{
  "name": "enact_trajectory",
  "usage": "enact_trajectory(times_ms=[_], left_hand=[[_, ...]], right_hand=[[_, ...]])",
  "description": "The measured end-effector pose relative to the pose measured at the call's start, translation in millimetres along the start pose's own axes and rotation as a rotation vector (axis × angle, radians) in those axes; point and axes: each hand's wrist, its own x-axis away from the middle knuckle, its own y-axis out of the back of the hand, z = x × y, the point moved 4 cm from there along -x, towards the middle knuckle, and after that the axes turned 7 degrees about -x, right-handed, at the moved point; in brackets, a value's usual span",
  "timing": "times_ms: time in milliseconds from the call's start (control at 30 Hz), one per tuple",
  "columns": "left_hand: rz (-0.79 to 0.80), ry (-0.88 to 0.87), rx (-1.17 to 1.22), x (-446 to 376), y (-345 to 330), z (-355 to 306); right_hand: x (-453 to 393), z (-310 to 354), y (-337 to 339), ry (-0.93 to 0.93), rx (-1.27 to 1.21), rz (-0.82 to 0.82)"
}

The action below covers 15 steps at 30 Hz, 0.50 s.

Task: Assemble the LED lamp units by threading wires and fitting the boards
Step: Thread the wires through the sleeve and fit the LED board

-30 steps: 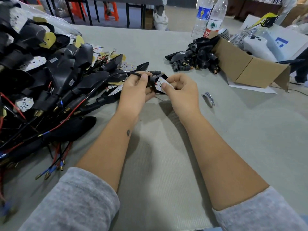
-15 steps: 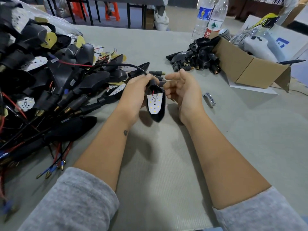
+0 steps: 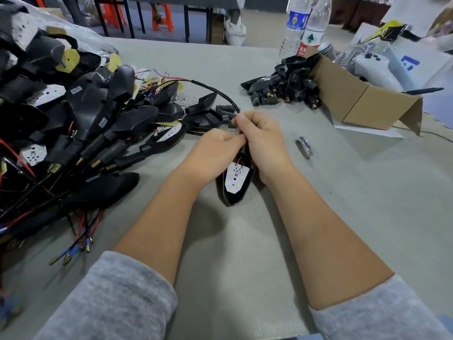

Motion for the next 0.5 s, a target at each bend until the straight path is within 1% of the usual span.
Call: enact_trajectory(times_ms=[67, 133, 167, 233, 300, 400, 433, 500], left_hand=[[-0.033, -0.001, -0.046, 0.5, -0.1, -0.4], [-0.102, 0.059, 0.026, 0.0, 3.3, 1.0], [-0.14, 0.097, 0.1, -0.9, 6.1, 2.3], [-0.205, 0.15, 0.282, -3.8, 13.4, 5.3], [-0.269, 0.186, 0.538, -6.2, 24.8, 9.1], [-0.315, 0.152, 0.905, -6.2, 39.4, 15.3], [-0.323, 0.13, 0.971, -5.9, 42.4, 17.3], [-0.341, 0.094, 1.016, -5.2, 45.7, 20.3]], right_hand=[[-0.7, -1.2, -1.0, 0.001, 0.011, -0.02], [-1.0, -2.0, -1.1, -0.036, -0.041, -0.027], [-1.1, -2.0, -0.6, -0.051, -0.057, -0.02], [-0.8, -1.3, 1.3, -0.06, -0.001, 0.014], [0.7, -1.1, 0.3, -0.064, 0.078, 0.081], [3.4, -1.7, -4.6, -0.086, 0.118, 0.185], [4.0, -1.7, -5.7, -0.093, 0.131, 0.214], [4.4, -1.4, -6.1, -0.101, 0.153, 0.263]])
